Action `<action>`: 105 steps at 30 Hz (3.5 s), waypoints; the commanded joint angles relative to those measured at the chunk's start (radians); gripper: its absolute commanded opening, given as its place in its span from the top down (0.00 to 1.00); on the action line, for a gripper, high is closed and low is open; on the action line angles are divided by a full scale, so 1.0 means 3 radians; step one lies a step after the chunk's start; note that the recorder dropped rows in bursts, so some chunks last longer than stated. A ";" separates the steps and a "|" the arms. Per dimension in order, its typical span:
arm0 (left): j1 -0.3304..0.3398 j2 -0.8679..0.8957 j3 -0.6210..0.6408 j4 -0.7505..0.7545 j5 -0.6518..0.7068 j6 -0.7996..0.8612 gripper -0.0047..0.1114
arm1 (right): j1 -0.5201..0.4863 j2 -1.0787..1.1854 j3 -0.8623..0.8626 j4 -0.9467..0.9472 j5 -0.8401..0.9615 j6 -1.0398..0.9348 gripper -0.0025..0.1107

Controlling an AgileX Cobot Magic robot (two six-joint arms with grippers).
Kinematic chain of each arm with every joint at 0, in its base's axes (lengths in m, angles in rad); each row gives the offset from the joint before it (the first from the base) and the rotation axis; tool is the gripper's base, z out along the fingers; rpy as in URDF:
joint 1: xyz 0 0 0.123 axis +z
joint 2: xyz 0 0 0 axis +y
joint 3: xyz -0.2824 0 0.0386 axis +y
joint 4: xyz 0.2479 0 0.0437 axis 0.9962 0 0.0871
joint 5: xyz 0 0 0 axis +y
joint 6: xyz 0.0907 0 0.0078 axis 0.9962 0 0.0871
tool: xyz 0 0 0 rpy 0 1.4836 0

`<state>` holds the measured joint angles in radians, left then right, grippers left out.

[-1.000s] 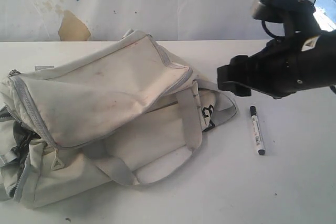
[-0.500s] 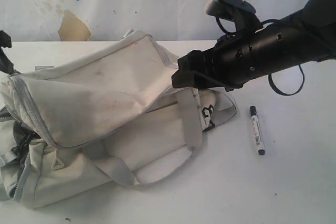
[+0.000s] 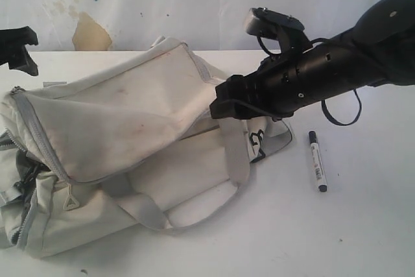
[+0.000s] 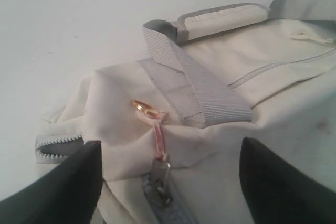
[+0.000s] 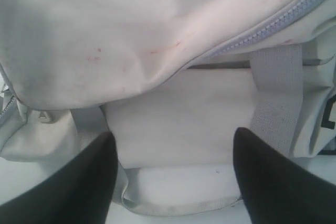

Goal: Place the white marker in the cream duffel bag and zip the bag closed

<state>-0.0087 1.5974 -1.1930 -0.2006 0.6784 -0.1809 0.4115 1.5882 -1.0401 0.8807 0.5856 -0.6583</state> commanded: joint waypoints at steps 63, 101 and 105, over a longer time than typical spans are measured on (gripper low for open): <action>0.0061 -0.0325 -0.0022 -0.0748 0.0122 0.1419 0.96 | 0.0342 0.1359 -0.1732 0.1833 0.0728 -0.2647 0.45; 0.0061 -0.0325 -0.0022 -0.0741 0.0420 0.2110 0.96 | 0.1073 0.2648 -0.2978 0.2387 -0.0502 -0.4913 0.55; 0.0061 -0.0325 -0.0022 -0.0870 0.0420 0.2110 0.96 | 0.1087 0.2656 -0.2978 0.2387 -0.0584 -0.4913 0.49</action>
<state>0.0114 1.5143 -1.1945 -0.4180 0.8028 0.4479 0.7320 2.3803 -1.9307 1.5913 0.4334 -2.1179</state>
